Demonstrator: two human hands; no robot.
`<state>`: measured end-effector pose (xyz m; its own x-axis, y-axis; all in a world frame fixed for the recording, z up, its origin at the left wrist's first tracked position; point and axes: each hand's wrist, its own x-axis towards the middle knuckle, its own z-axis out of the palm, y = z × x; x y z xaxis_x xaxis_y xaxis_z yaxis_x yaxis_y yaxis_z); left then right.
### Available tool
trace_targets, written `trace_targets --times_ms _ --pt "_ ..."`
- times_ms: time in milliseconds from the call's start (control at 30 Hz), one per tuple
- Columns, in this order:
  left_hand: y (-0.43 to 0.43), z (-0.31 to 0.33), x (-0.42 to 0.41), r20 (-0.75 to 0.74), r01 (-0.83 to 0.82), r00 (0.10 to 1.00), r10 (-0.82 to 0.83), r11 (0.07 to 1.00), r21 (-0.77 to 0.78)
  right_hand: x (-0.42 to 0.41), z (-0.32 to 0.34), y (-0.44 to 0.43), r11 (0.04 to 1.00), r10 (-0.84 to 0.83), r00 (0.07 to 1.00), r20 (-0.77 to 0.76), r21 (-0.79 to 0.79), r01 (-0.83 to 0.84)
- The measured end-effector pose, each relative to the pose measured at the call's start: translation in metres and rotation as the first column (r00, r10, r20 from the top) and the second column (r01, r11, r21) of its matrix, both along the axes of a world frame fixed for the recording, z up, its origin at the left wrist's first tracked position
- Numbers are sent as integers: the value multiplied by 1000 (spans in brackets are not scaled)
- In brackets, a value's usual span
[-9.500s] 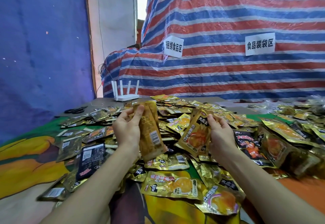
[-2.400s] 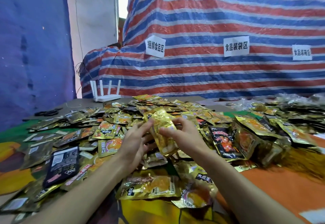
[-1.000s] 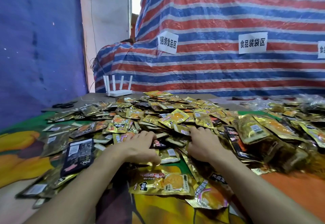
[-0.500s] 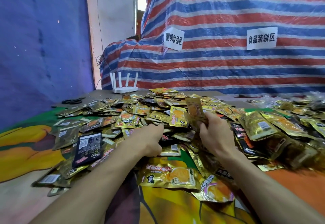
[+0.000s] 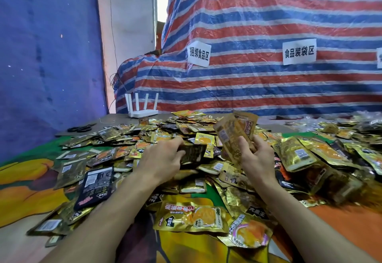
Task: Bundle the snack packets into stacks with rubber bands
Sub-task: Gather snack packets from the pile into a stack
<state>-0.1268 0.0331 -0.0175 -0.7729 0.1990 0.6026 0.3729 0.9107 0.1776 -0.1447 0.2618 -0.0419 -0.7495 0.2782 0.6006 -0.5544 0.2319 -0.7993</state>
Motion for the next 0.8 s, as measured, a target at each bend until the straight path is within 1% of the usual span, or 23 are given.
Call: trace_targets --times_ms 67,133,167,200,233,267,300,367,400,467,533,600,667,733,800 --pt "1 1 0 -66 50 997 -41 988 148 -2 0 -2 999 29 999 15 -32 -29" --pt "1 2 -1 -115 96 991 -62 944 315 -3 -1 -5 996 48 998 49 -83 -44" --pt "-1 2 -2 -127 103 990 -60 925 367 -4 -1 -6 992 65 995 79 -118 -55" --pt "-3 1 -3 -128 104 990 -59 918 383 -5 -1 -6 987 83 990 111 -144 -66" --pt "-5 0 -2 -123 109 990 -68 925 365 -6 -2 -7 985 97 986 139 -156 -75" --pt "-7 -1 -1 -111 108 991 -76 944 312 -6 -2 -8 985 104 982 157 -153 -79" --pt "-8 0 1 -99 91 993 -70 970 226 -7 -2 -8 987 103 981 165 -141 -80" --pt "-7 2 3 -71 0 997 1 1000 16 -6 -2 -9 991 90 982 168 -113 -72" --pt "-3 3 5 -35 -50 998 47 996 -78 -5 -2 -10 991 90 982 168 -111 -72" --pt "8 2 9 81 -110 988 133 964 -242 -4 -1 -11 990 97 981 169 -120 -78" --pt "19 -4 10 224 -86 957 182 920 -382 -2 -1 -11 989 96 981 168 -124 -76" --pt "22 -10 8 328 -60 906 266 851 -522 -1 0 -11 989 98 981 167 -123 -77" --pt "21 -12 7 383 -49 872 306 831 -554 1 1 -11 988 105 980 170 -128 -83" --pt "20 -12 6 399 -43 869 293 848 -528 2 2 -12 988 107 978 177 -131 -84" --pt "20 -12 7 348 -65 894 283 849 -524 2 2 -12 985 115 976 186 -148 -88"
